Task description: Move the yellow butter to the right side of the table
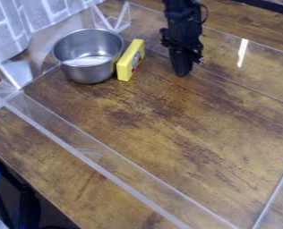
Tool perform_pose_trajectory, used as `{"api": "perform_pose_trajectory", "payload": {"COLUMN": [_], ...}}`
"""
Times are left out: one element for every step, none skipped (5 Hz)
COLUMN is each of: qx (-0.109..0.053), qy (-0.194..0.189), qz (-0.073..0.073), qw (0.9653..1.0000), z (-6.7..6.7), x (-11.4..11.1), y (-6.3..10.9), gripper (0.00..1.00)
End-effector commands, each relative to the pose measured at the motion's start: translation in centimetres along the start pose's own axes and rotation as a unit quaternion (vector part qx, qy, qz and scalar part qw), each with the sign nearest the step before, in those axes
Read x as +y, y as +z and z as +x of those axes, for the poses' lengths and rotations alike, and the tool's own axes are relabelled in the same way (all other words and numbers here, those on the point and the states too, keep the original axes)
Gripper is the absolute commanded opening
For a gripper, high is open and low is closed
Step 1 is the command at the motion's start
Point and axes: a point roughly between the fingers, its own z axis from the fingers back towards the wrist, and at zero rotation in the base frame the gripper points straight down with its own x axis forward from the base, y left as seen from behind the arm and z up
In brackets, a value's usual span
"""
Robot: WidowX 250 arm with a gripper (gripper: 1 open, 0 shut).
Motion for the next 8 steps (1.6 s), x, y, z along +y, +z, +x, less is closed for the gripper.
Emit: {"api": "perform_pose_trajectory", "payload": {"qx": [0.018,0.021,0.023,0.023,0.024,0.03,0.024,0.017], "qy": [-0.024,-0.025,-0.027,-0.02,-0.014,0.008,0.016,0.022], "qz": [-0.015,-0.019,-0.024,-0.023,-0.023,-0.008,0.001,0.009], "qw": [0.9994,0.9993,0.9991,0.9992,0.9994,0.9995,0.9996,0.9996], "z": [0.2,0.3,0.4,0.3,0.2,-0.6,-0.6,-0.4], "x": [-1.9,-2.0,-2.1,-1.7,-1.4,-1.2,-1.3,-1.3], "y": [-1.3,-1.3,-1.2,-1.1,-0.9,0.6,1.6,2.5], "gripper": [0.0,0.0,0.0,1.0,1.0,1.0,1.0,1.0]}}
